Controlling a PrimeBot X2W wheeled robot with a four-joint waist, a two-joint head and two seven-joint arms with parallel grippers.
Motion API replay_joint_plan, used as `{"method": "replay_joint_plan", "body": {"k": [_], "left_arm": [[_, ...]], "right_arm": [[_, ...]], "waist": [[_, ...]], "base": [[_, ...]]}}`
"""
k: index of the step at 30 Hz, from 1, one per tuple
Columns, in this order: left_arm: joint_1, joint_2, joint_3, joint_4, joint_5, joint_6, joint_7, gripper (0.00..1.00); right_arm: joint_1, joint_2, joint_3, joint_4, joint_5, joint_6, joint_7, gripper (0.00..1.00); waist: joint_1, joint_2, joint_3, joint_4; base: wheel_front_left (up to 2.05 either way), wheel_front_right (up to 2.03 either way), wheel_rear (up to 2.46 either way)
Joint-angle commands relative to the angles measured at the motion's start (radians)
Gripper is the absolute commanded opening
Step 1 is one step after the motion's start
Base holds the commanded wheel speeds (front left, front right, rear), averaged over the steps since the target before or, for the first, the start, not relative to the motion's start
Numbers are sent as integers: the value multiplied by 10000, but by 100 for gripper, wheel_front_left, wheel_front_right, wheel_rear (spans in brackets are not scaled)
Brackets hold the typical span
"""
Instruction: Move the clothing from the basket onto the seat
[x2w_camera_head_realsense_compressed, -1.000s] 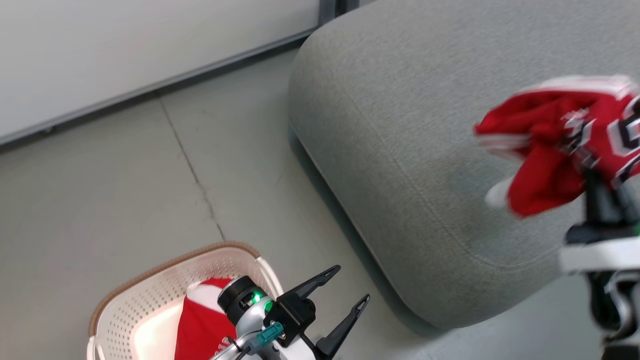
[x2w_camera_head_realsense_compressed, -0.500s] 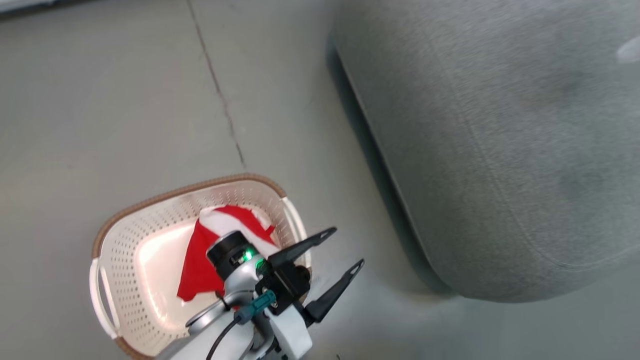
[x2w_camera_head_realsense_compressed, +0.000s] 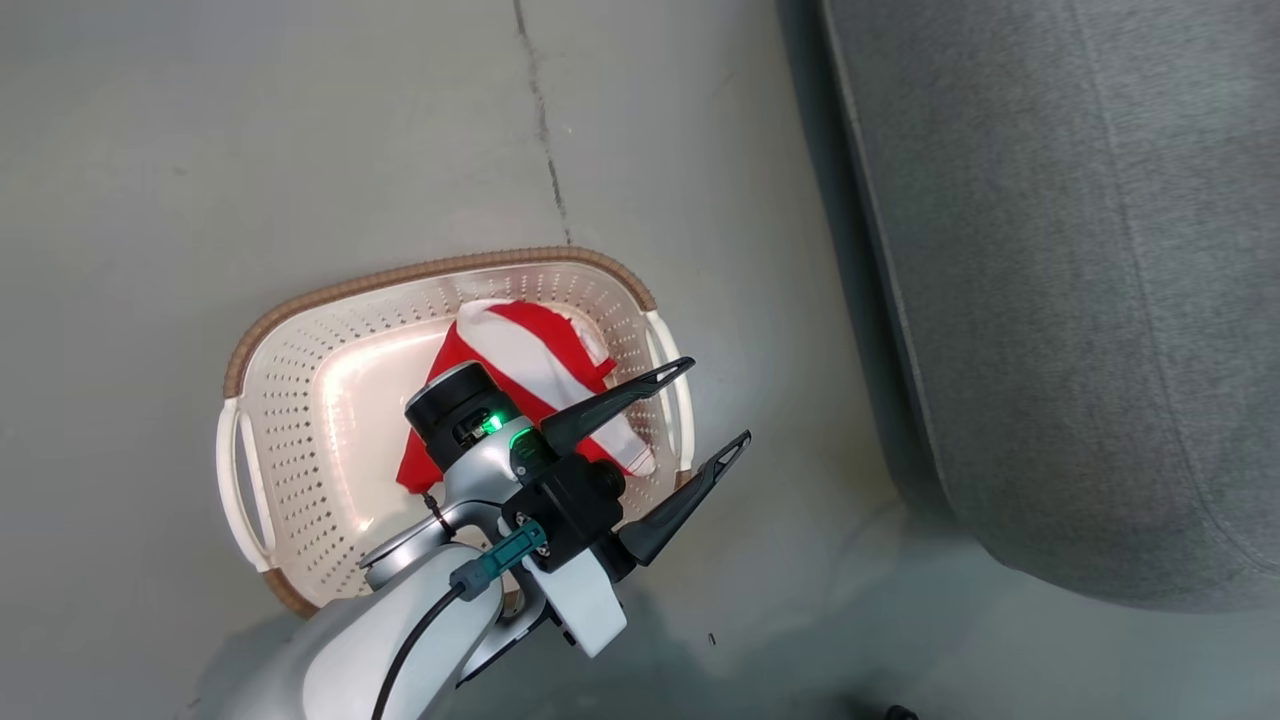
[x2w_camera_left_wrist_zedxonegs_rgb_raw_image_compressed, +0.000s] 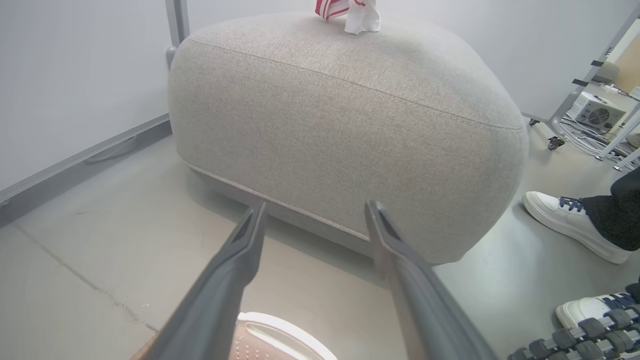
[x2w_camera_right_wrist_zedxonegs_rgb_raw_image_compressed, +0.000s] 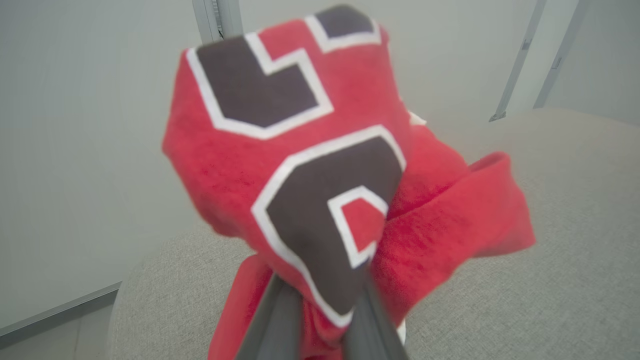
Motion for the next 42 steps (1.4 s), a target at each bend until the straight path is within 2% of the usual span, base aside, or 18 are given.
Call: {"method": "replay_joint_plan", "body": {"k": [1, 8, 14, 15, 16, 21, 27, 36, 42], "left_arm": [[-188, 14, 5, -15, 35, -13, 1, 100], [-184, -19, -118, -39, 62, -13, 1, 100], [-240, 31, -176, -35, 78, -13, 1, 100], [-254, 41, -171, -19, 76, -13, 1, 100], [-269, 50, -165, 1, 76, -13, 1, 100], [-195, 3, -188, 134, 106, -13, 1, 100], [66, -230, -182, 254, 61, -13, 1, 100], [541, -785, -173, 482, -310, -13, 1, 100], [919, -1112, -66, 513, -306, -13, 1, 100]], "right_arm": [[-234, -160, 118, 342, 144, 2, 51, 0], [-752, -57, 788, 1765, 433, 2, 565, 0], [-895, 40, 1045, 2499, 650, 2, 805, 0], [-914, 26, 1077, 2601, 626, 2, 675, 29], [-923, 69, 1123, 2675, 633, 2, 601, 100], [-795, 219, 1172, 2926, 915, 2, 471, 100], [-429, -34, 1707, 2861, 889, 2, 522, 100], [42, -403, 2616, 2314, 892, 2, 455, 100], [509, -784, 3224, 1298, 1075, 2, 161, 100]], "waist": [[0, 0, 217, 169], [0, 0, 449, 279], [0, 0, 499, 269], [0, 0, 501, 257], [0, 0, 493, 240], [0, 0, 239, 140], [0, 0, -399, 19], [0, 0, -1775, -215], [0, 0, -2724, -263]], "base": [[0, 0, 0], [0, 0, 0], [0, 0, 0], [0, 0, 0], [0, 0, 0], [0, 0, 0], [0, 0, 0], [0, 0, 0], [0, 0, 0]]}}
